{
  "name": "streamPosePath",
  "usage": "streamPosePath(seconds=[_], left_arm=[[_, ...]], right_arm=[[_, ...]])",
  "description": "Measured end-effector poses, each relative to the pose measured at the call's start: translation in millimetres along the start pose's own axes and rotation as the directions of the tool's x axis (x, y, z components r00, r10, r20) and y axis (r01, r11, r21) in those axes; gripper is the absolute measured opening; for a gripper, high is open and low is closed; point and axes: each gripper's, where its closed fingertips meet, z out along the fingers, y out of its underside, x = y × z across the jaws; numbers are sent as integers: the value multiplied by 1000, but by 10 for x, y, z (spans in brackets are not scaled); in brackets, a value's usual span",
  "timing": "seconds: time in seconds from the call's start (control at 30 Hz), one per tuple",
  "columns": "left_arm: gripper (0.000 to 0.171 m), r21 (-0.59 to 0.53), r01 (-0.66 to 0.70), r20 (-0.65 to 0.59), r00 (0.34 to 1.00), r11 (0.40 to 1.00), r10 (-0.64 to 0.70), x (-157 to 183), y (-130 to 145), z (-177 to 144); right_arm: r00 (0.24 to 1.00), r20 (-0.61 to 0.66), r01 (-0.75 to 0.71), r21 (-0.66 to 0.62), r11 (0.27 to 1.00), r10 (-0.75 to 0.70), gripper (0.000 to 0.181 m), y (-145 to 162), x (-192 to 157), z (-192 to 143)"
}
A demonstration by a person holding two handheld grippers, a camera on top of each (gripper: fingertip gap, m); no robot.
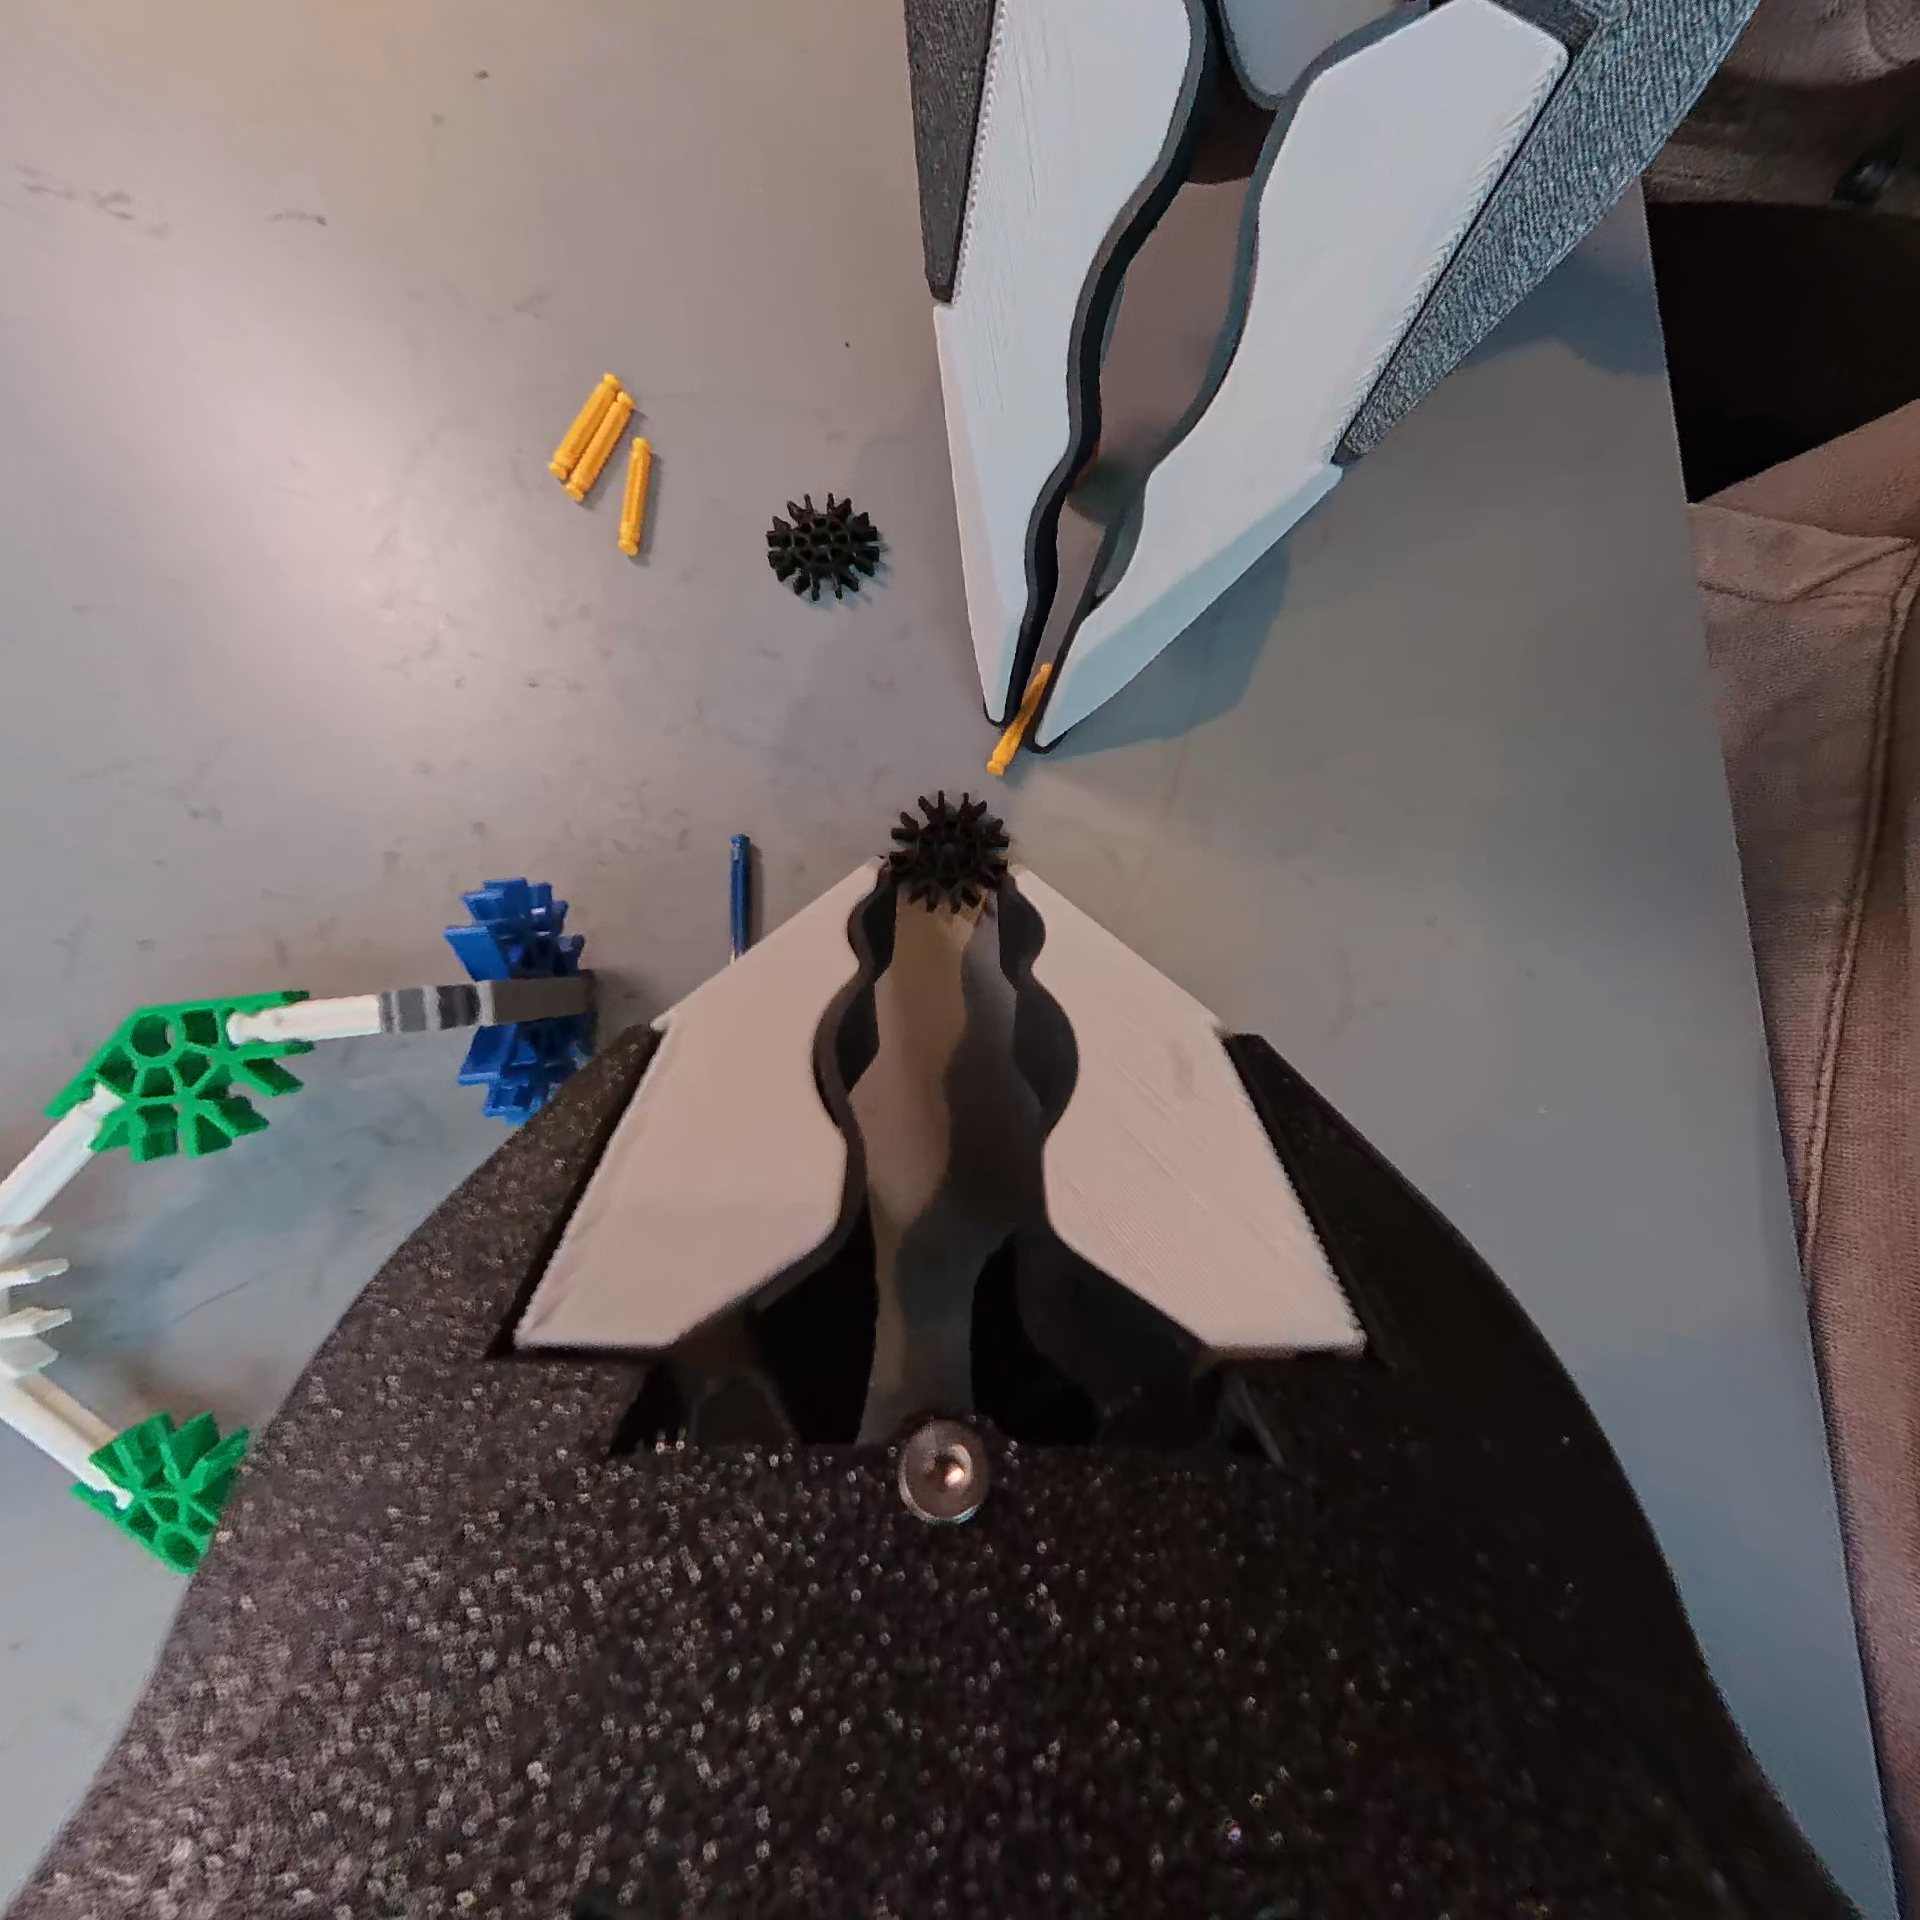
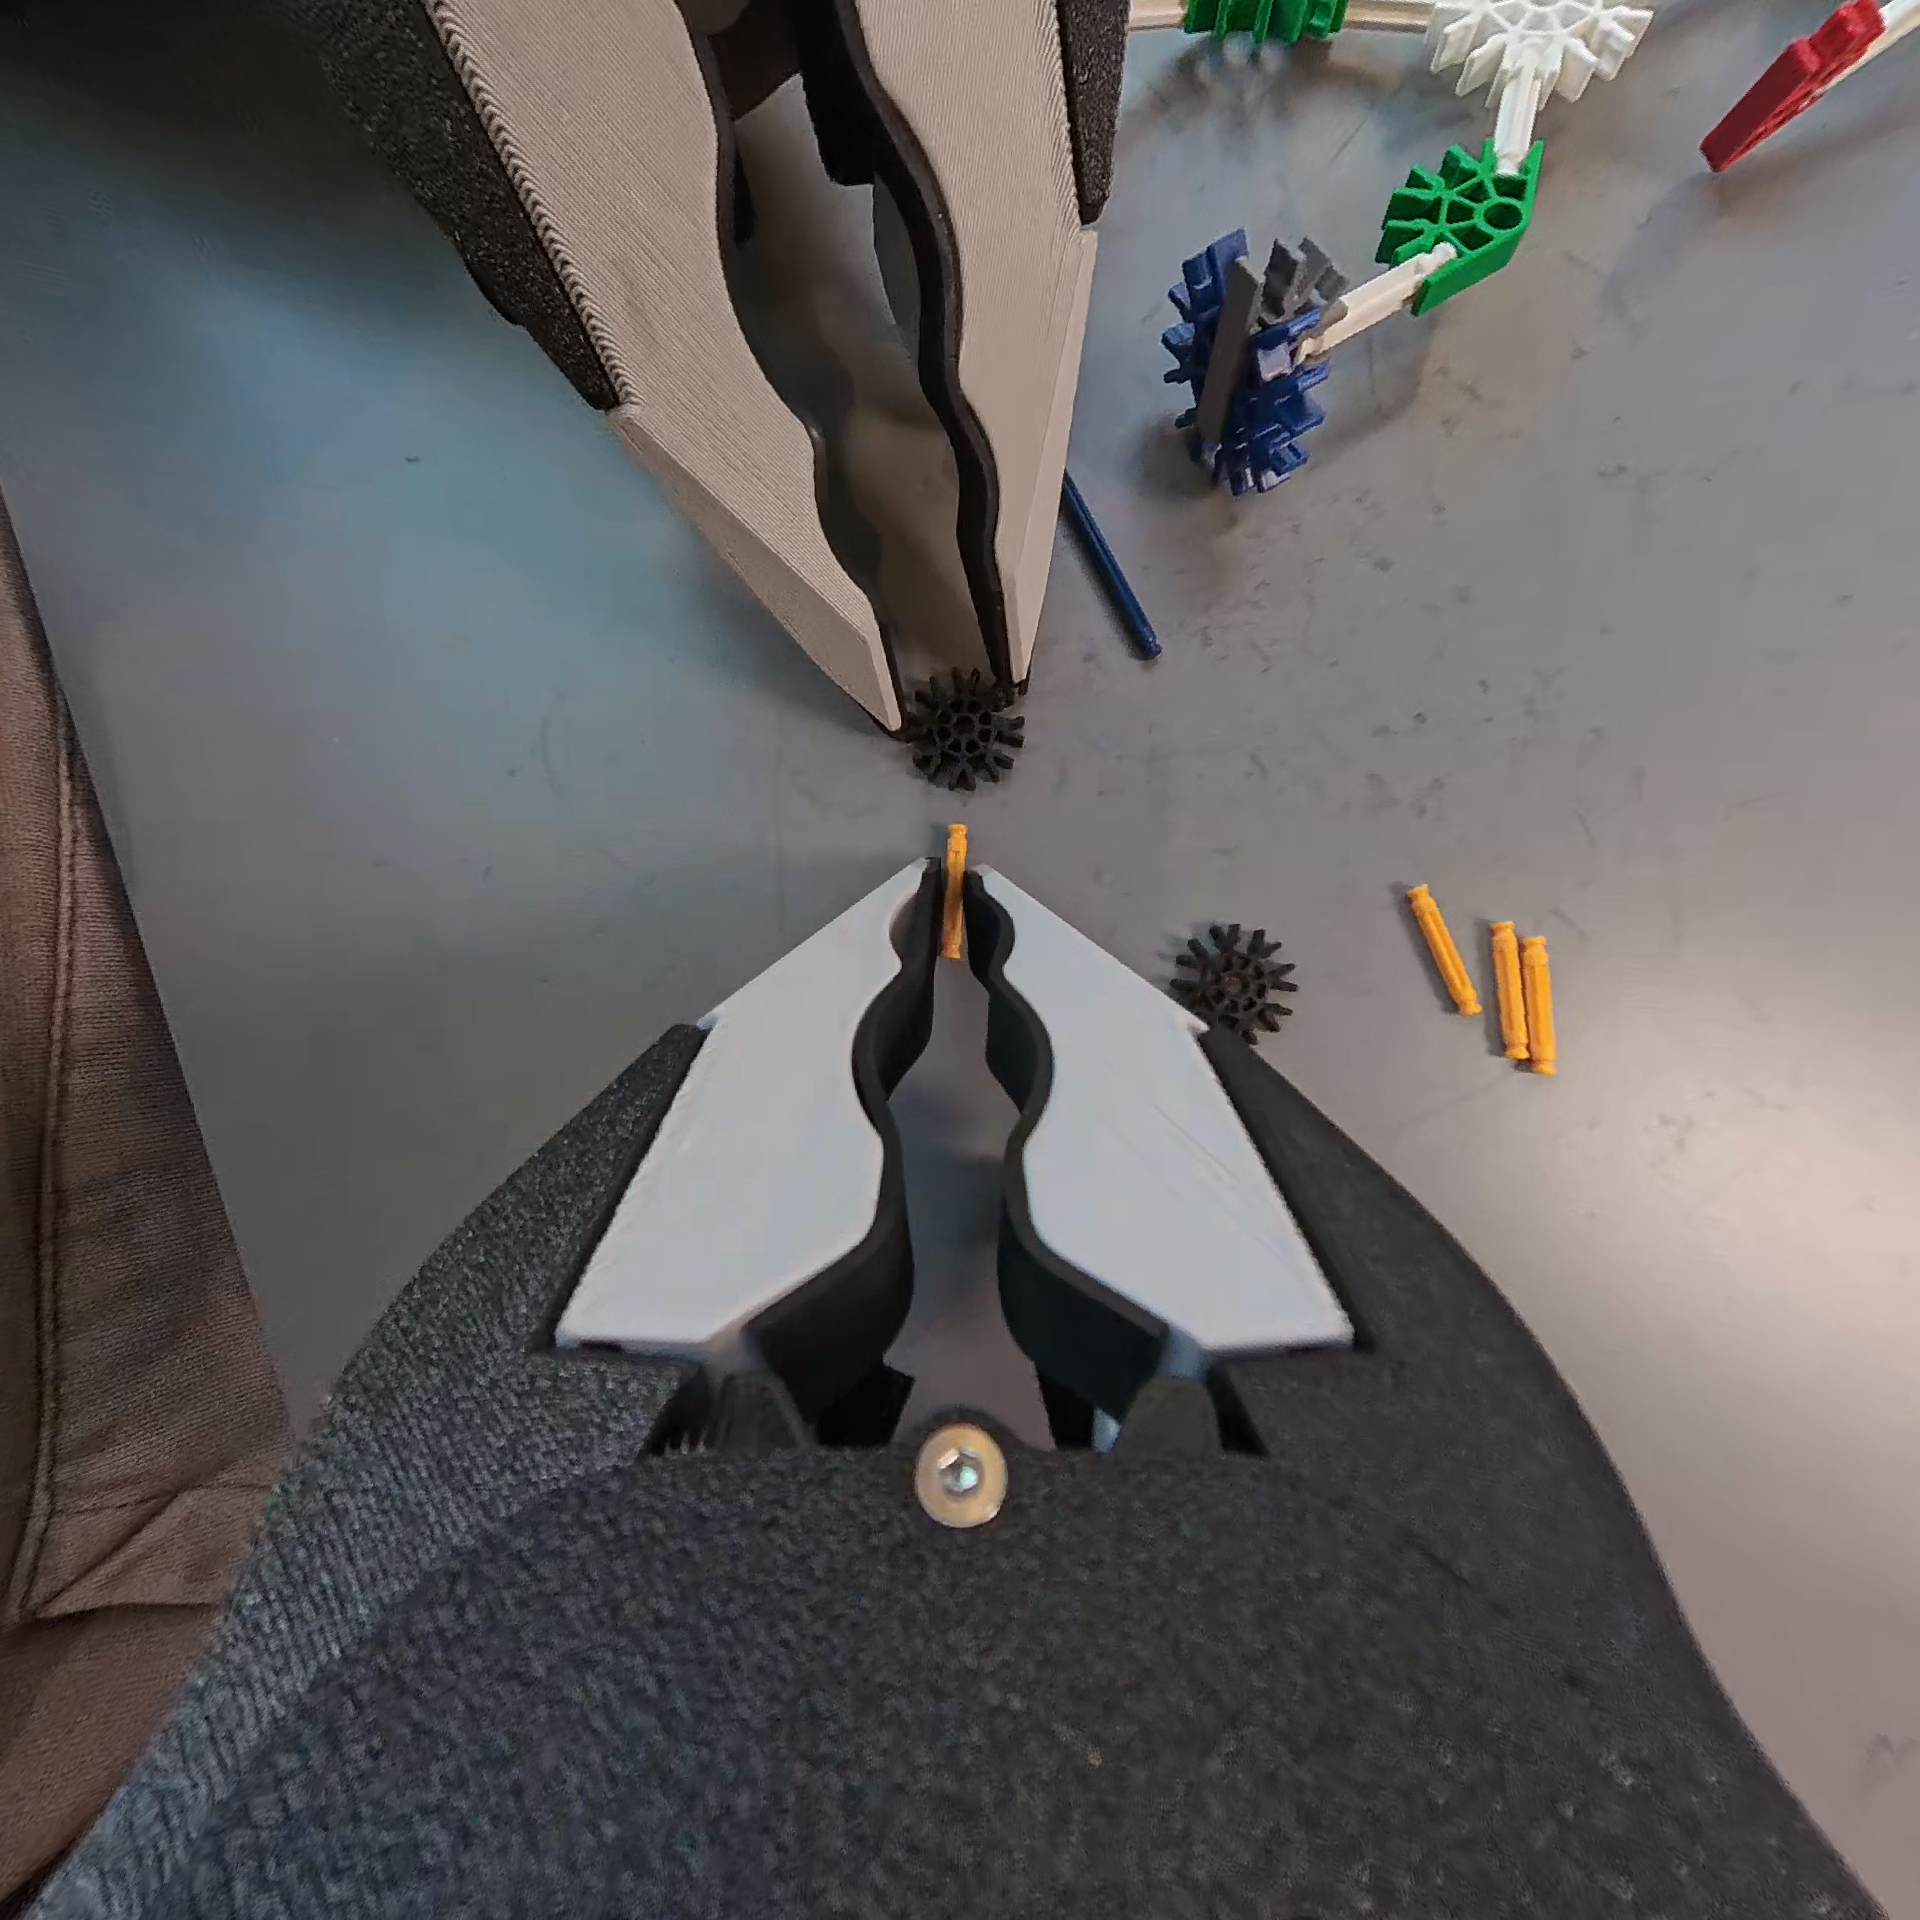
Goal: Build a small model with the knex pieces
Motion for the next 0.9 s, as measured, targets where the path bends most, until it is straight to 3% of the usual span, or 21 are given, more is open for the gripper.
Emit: streamPosePath(seconds=[0.27, 0.43, 0.63, 0.73, 0.9], left_arm=[[17, 37, 39, -18, 999, 999, -38, -5, -38, -14], [17, 166, 143, -100, 987, 976, -128, -1, -234, -142], [17, 380, 411, -392, 883, 828, -259, 94, -657, -460], [17, 396, 510, -492, 820, 764, -293, 96, -737, -546], [17, 350, 665, -667, 671, 660, -322, 143, -830, -657]], right_arm=[[1000, 7, -13, 26, 1000, 13, 15, -6, 8, -18], [1000, -29, 1, 126, 992, 3, 24, -121, 40, -76], [983, -164, 141, 391, 909, -82, 30, -584, 40, -354], [959, -257, 230, 458, 859, -120, 25, -745, 57, -517], [930, -312, 324, 450, 832, -193, 20, -821, 30, -626]])
